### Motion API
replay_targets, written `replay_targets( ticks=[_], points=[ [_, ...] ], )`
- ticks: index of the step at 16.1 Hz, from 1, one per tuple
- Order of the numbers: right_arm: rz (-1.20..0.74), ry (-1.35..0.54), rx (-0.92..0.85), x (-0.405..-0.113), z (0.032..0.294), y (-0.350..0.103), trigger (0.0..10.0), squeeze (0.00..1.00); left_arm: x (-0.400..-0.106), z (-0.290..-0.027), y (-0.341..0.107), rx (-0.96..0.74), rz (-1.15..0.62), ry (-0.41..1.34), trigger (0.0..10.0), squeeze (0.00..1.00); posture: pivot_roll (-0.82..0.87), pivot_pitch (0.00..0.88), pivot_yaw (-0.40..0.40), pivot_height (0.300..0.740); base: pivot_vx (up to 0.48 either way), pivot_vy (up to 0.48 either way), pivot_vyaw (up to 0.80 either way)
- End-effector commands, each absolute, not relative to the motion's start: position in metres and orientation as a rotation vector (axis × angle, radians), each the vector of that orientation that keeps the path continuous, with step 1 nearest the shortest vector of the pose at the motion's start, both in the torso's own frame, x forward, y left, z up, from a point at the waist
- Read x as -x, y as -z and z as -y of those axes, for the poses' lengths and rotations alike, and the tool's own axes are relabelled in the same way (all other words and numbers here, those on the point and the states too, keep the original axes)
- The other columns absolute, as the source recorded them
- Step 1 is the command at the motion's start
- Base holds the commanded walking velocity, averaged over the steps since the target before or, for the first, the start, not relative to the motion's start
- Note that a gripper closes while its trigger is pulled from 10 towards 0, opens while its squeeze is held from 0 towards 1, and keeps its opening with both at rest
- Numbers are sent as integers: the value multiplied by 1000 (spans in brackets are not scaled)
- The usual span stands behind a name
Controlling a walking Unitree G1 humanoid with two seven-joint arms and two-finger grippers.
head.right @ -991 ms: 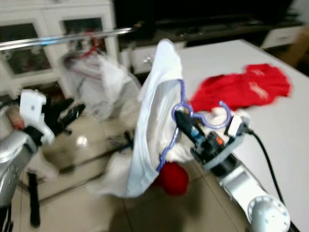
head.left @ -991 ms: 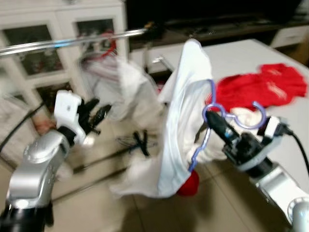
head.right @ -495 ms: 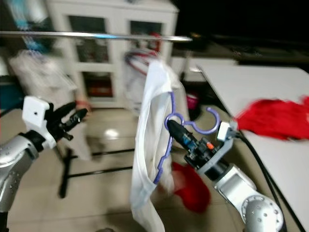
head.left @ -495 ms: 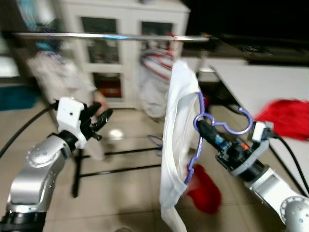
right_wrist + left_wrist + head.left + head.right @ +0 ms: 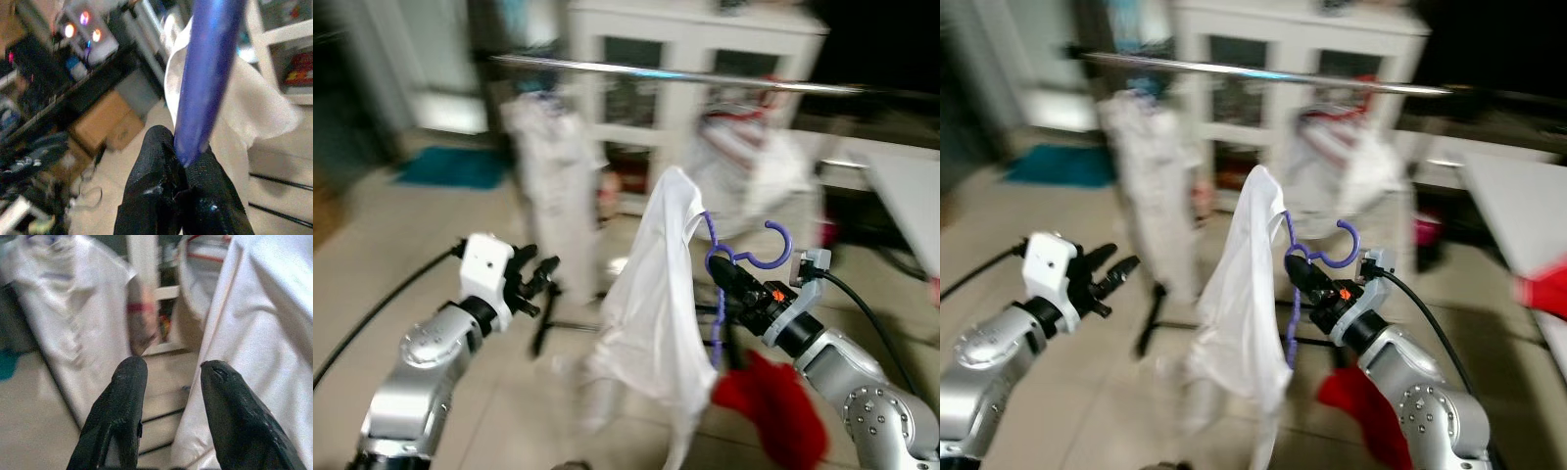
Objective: Hang hanger
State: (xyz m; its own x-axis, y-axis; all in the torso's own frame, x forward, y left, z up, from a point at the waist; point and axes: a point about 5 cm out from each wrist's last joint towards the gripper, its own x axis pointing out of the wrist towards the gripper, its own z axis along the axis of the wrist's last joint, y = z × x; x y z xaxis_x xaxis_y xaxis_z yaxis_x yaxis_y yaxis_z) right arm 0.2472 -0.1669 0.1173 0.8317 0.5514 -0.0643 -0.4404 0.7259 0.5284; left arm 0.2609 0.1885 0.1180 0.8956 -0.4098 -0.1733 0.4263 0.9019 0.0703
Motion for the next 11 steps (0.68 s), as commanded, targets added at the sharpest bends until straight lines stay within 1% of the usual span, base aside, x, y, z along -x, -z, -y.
replay_targets(
  ticks=[1, 2, 3, 5, 7, 9, 11],
  points=[
    [-191, -572, -450, -251, 165, -124, 10000, 0, -263, -188, -120, -135, -144, 429, 10000, 0, -124, 0, -47, 740, 0, 0, 800],
    [-200, -588, -408, -251, 164, -123, 10000, 0, -263, -188, -120, -143, -142, 429, 10000, 0, -125, 0, -48, 740, 0, 0, 800],
    [-205, -597, -374, -251, 163, -122, 10000, 0, -264, -188, -120, -149, -138, 429, 10000, 0, -126, 0, -48, 740, 0, -262, 800],
    [-224, -597, -244, -257, 163, -119, 10000, 0, -268, -185, -122, -165, -120, 428, 10000, 0, -129, 0, -46, 740, 0, -306, 800],
    [-213, -609, -196, -260, 160, -122, 10000, 0, -269, -181, -123, -170, -109, 433, 10000, 0, -121, 0, -54, 740, 0, -287, 800],
    [-220, -614, -180, -261, 158, -121, 10000, 0, -268, -180, -122, -140, -112, 429, 10000, 0, -117, 0, -56, 740, 0, 0, 800],
    [-226, -600, -180, -264, 156, -117, 10000, 0, -268, -180, -120, -160, -120, 428, 10000, 0, -105, 0, -60, 740, 0, 0, 0]
  ],
)
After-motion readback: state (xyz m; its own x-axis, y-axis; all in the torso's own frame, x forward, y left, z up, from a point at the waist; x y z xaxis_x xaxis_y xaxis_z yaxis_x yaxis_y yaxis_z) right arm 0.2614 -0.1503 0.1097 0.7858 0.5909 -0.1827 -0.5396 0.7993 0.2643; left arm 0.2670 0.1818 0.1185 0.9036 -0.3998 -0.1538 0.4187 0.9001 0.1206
